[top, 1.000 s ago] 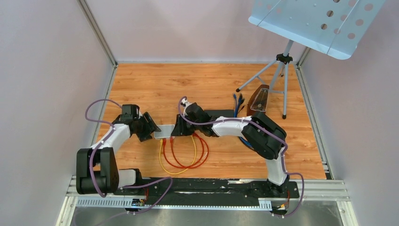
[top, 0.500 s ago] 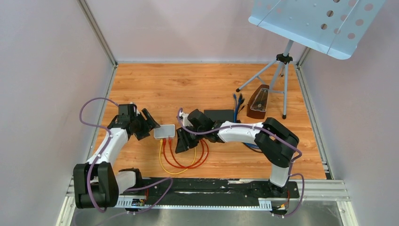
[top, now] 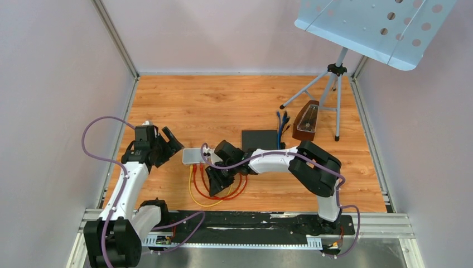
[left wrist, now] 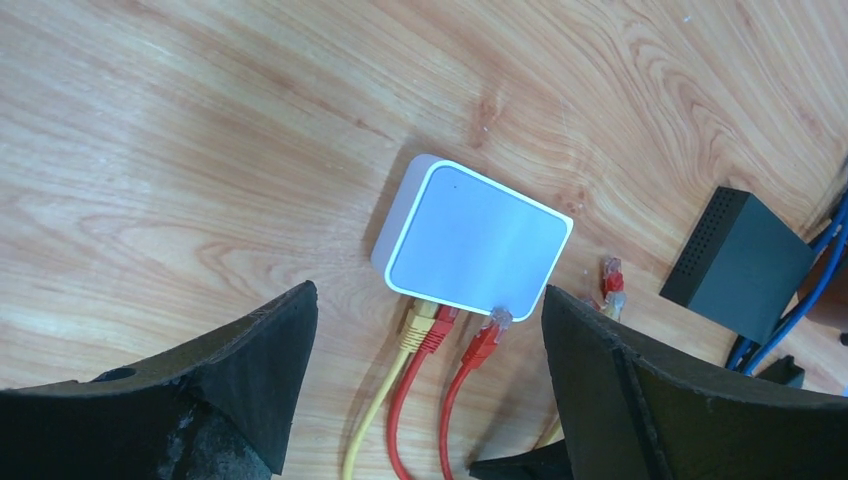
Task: Pull the plug from the switch port
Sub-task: Pick up the connector from the center of the board.
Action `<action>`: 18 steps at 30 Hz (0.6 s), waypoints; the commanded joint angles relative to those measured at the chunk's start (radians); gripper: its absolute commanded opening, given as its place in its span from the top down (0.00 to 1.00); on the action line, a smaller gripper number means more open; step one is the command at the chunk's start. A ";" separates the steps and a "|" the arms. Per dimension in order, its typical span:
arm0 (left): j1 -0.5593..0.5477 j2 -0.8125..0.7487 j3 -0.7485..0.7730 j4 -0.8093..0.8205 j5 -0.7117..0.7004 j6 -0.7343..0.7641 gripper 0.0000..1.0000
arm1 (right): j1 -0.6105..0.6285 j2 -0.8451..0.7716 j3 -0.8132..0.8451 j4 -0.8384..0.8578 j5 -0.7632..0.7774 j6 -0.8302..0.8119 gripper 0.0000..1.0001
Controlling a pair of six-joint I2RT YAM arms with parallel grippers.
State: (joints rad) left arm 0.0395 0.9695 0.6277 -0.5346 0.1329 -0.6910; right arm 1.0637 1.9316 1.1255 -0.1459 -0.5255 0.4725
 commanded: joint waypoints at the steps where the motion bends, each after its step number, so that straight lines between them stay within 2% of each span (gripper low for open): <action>1: -0.001 -0.049 0.040 -0.040 -0.085 -0.023 0.09 | 0.017 0.010 0.049 -0.020 -0.006 -0.042 0.61; 11: -0.001 -0.093 0.026 -0.056 -0.128 -0.041 0.03 | 0.047 0.029 0.077 -0.073 0.047 -0.070 0.65; 18: 0.000 -0.090 0.033 -0.062 -0.130 -0.034 0.02 | 0.047 0.015 0.075 -0.083 0.101 -0.061 0.74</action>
State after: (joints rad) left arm 0.0395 0.8925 0.6277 -0.5941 0.0238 -0.7185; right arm 1.1057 1.9598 1.1740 -0.2157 -0.4763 0.4282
